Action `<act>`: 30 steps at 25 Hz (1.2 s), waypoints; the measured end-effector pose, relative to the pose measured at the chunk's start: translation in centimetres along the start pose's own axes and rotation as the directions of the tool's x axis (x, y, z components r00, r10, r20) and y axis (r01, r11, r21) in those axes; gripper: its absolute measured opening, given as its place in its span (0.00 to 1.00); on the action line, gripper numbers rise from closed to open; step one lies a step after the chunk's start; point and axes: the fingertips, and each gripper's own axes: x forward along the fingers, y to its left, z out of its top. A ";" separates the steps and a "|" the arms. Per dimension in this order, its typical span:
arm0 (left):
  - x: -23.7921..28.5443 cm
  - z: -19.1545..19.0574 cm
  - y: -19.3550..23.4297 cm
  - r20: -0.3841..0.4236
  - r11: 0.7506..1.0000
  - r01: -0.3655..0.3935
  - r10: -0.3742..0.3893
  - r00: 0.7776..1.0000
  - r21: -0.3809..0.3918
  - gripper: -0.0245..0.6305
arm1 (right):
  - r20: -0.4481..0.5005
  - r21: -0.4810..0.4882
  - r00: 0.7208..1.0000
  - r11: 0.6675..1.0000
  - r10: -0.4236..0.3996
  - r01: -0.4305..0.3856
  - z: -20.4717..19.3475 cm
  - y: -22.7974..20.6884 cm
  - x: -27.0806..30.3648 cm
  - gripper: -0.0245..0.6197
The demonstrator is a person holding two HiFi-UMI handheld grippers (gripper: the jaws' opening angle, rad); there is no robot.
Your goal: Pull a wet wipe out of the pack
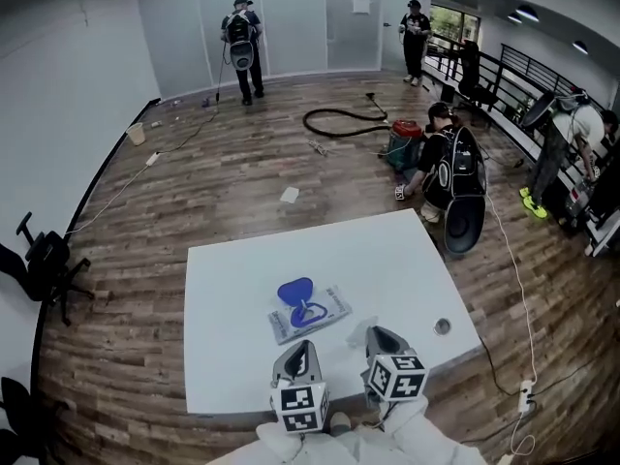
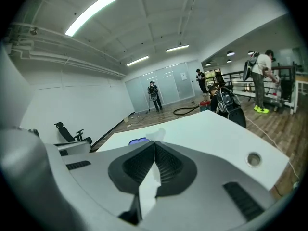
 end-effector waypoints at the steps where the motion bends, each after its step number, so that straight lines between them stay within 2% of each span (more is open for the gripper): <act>1: 0.1 0.0 -0.3 -0.001 1.000 0.007 -0.007 1.000 0.003 0.03 | -0.003 0.001 1.000 1.000 -0.004 0.004 -0.3 -0.2 -0.3 0.06; 8: 0.8 0.2 -1.1 -0.006 1.000 0.020 -0.020 1.000 0.002 0.03 | -0.006 0.028 1.000 1.000 -0.003 0.003 -1.1 -0.5 -0.7 0.05; 30: -0.1 0.2 -0.9 -0.013 1.000 0.005 -0.005 1.000 0.007 0.03 | 0.003 0.009 1.000 1.000 0.005 -0.005 -1.2 0.6 -1.0 0.05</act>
